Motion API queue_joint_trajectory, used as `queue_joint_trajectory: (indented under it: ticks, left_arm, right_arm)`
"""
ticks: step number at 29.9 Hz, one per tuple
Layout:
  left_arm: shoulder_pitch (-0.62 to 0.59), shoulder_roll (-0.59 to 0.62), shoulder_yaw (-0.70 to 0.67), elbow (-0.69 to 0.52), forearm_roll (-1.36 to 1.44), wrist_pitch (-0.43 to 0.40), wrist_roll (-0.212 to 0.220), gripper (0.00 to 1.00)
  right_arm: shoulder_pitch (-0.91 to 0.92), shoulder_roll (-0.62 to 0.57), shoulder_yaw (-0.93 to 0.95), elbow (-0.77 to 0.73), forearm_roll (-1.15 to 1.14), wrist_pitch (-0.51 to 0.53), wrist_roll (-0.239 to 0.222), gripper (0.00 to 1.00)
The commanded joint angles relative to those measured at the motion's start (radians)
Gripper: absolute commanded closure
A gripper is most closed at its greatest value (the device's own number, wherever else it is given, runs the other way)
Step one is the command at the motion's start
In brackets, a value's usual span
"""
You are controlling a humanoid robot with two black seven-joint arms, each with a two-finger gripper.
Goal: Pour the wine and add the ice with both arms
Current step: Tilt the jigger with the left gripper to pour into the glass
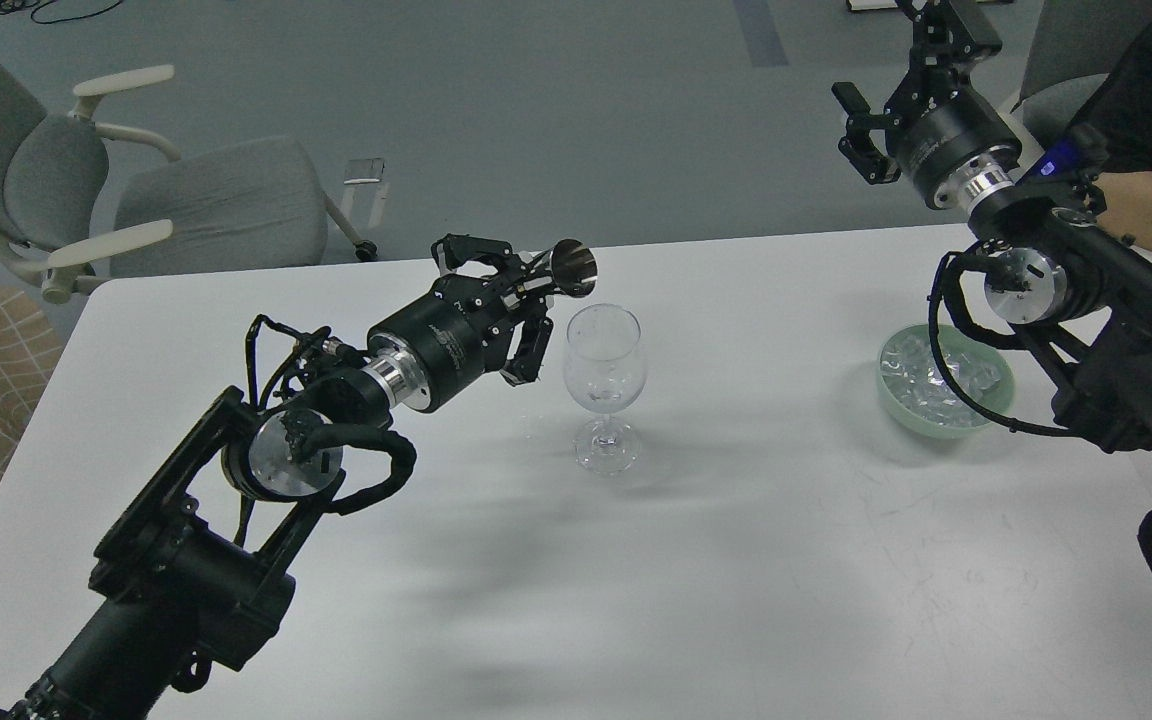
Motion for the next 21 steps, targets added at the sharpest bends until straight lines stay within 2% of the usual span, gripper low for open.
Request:
queue_joint_trajectory:
  ticks: [1,17,21]
  left_arm:
    - [0.000,0.001,0.000,-0.004,0.035,-0.001,0.008,1.00]
    - [-0.003,0.002,0.000,-0.012,0.193,-0.024,0.009,1.00]
    - [-0.006,0.001,0.008,-0.025,0.251,-0.022,0.023,1.00]
  right_arm:
    - [-0.002,0.000,0.000,0.000,0.000,0.001,0.001,0.00]
    - [-0.002,0.000,0.000,0.000,0.000,0.001,0.001,0.00]
    - [-0.002,0.001,0.000,0.000,0.000,0.001,0.001,0.00]
